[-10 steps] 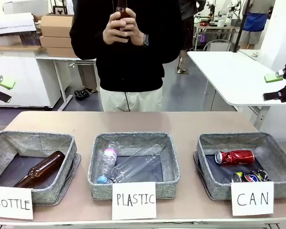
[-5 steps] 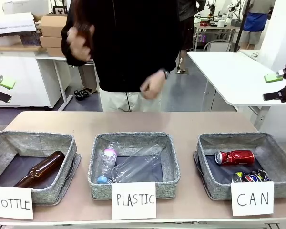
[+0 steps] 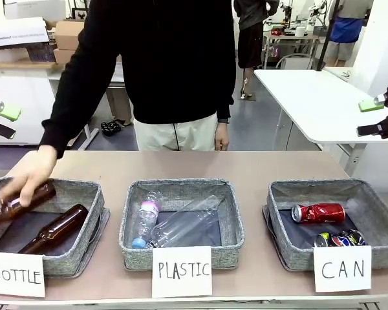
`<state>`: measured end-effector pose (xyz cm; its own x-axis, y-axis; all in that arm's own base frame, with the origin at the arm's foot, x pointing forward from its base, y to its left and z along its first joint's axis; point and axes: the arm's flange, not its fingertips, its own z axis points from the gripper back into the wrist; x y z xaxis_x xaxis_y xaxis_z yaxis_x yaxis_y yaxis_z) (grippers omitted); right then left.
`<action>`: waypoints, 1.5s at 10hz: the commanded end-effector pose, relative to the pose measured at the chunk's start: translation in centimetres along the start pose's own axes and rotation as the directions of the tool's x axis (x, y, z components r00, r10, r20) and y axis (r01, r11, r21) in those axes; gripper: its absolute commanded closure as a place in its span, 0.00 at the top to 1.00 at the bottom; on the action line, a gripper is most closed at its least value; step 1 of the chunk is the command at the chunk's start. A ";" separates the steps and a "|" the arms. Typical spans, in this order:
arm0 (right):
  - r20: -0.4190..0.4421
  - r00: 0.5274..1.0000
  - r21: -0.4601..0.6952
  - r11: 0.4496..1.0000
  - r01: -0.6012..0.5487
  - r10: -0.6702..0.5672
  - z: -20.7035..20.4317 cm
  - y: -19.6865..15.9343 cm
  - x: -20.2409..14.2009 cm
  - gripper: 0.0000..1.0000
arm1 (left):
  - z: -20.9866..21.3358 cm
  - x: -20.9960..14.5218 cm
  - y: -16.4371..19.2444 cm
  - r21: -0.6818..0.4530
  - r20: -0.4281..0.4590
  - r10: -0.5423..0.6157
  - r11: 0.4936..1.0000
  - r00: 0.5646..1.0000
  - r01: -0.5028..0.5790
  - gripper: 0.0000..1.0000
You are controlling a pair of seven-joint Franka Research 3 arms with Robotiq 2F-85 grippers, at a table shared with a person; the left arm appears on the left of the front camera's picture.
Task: Sort the can waste into the basket.
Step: Pick up the can waste from the table and place it in the right Fabric basket.
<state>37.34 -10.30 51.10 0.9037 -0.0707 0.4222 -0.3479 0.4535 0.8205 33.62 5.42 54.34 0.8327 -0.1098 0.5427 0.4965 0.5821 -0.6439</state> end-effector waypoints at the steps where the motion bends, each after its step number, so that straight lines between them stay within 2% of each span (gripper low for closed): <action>1: -0.006 1.000 -0.010 1.000 0.005 -0.006 0.3 0.3 0.2 1.00 | 0.2 -0.1 0.0 -0.004 -0.004 -0.022 1.000 1.000 0.022 1.00; 15: -0.006 1.000 -0.010 1.000 0.005 -0.006 0.3 0.3 0.2 1.00 | 0.2 -0.1 0.0 -0.004 -0.004 -0.022 1.000 1.000 0.022 1.00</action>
<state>37.34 -10.31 51.10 0.9037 -0.0707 0.4222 -0.3479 0.4535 0.8205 33.62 5.42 54.35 0.8327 -0.1098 0.5428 0.4965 0.5821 -0.6439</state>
